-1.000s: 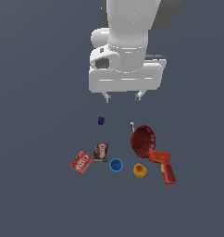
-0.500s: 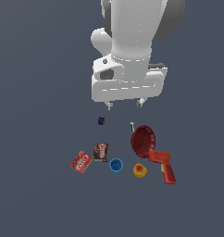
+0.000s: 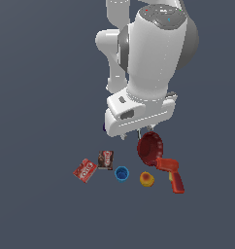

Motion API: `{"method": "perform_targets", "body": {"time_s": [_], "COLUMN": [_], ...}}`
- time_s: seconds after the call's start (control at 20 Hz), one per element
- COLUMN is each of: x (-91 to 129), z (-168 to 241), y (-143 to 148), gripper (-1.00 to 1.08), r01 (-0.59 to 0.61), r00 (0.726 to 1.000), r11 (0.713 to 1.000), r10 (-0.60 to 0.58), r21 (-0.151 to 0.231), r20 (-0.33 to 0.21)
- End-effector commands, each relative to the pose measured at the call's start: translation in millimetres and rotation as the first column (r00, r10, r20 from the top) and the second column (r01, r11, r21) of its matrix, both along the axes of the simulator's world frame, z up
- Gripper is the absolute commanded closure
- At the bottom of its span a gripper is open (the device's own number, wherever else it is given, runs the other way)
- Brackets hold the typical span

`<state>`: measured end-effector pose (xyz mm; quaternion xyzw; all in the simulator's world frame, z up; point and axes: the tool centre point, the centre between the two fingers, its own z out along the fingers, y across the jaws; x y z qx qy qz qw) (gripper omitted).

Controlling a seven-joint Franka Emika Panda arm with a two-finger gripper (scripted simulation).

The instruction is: Pick up a designated object from a clutter of objects.

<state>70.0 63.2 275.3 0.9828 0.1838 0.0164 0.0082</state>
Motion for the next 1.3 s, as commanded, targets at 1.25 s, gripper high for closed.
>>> {"method": "perform_targets", "body": {"time_s": [1.25], "x": [72.4], "z": [-188.0], "y": [67.6], "gripper": [-0.92], "r01": [-0.587], "r00": [0.809], "r11": [0.810], "r10": [0.587], "r21": [0.010], "r20": [-0.035]}}
